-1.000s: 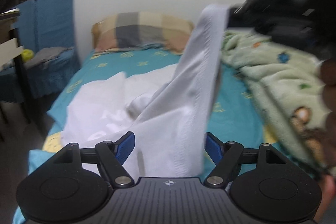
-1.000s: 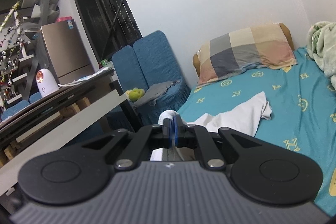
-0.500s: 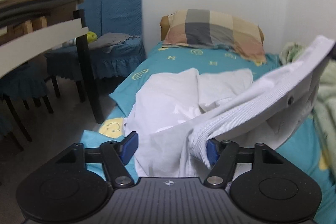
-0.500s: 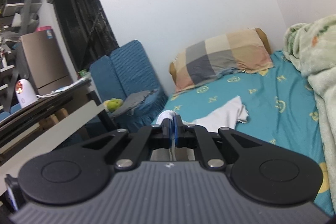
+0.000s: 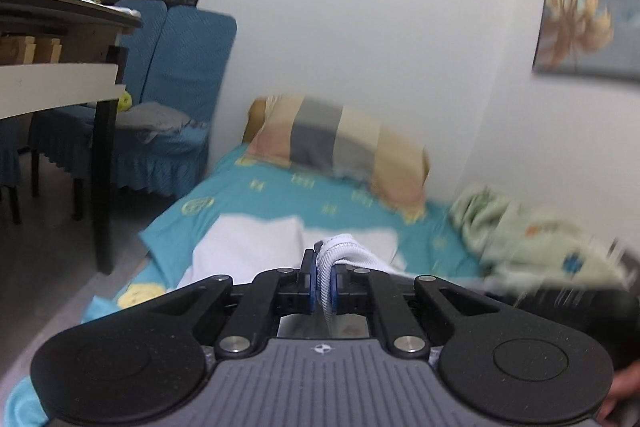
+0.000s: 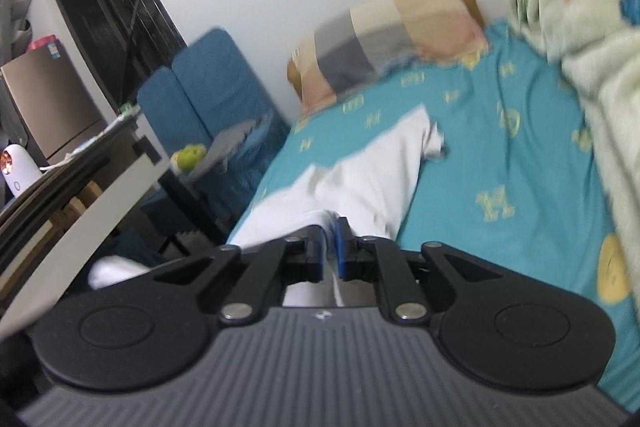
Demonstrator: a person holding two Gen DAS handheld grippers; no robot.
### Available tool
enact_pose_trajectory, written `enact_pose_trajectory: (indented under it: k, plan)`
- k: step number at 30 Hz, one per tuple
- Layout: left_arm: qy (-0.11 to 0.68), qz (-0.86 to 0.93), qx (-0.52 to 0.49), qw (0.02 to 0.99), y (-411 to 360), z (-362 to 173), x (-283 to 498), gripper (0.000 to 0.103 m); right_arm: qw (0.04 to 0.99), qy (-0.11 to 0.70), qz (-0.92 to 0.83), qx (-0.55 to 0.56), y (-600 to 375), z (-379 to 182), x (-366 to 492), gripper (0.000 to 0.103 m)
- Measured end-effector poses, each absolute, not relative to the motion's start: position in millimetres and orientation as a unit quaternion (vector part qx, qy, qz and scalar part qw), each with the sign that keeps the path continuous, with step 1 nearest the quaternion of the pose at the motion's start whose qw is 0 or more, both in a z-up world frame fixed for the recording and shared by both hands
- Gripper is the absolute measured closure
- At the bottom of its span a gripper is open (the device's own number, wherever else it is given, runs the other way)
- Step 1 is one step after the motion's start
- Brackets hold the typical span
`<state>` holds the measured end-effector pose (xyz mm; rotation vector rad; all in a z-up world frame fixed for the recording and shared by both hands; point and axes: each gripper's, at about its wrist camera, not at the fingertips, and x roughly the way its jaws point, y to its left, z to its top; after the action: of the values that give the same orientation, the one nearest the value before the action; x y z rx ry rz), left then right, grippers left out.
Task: Fold clothes
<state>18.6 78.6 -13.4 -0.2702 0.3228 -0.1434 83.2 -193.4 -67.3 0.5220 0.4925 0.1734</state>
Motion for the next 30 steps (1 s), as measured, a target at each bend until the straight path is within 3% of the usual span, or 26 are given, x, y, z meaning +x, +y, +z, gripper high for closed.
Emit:
enact_pose_trajectory:
  k: [3, 8, 16, 22, 24, 30]
  plan:
    - [0.141, -0.07, -0.156, 0.975, 91.6, -5.3, 14.3, 0.096, 0.926, 0.265, 0.082, 0.258, -187.8, -77.9, 79.7, 0.071]
    - [0.137, -0.063, -0.197, 0.969, 111.2, -1.8, 13.1, 0.096, 0.92, 0.305, 0.09, 0.227, -168.6, -88.6, 72.2, 0.065]
    - [0.123, -0.054, -0.202, 0.97, 122.4, 3.9, 7.2, 0.096, 0.923, 0.352, 0.06, 0.14, -131.4, -111.4, 71.4, 0.065]
    - [0.124, -0.055, -0.189, 0.973, 115.9, 2.6, 9.1, 0.096, 0.936, 0.299, 0.016, 0.187, -149.6, -106.3, 63.2, 0.076]
    - [0.123, -0.053, -0.174, 0.976, 110.1, 1.7, 10.1, 0.096, 0.946, 0.266, 0.019, 0.186, -152.1, -101.5, 61.1, 0.093]
    - [0.075, -0.036, -0.154, 0.985, 108.1, 39.9, -15.8, 0.096, 0.974, 0.172, 0.034, 0.146, -149.0, -68.4, 48.2, 0.099]
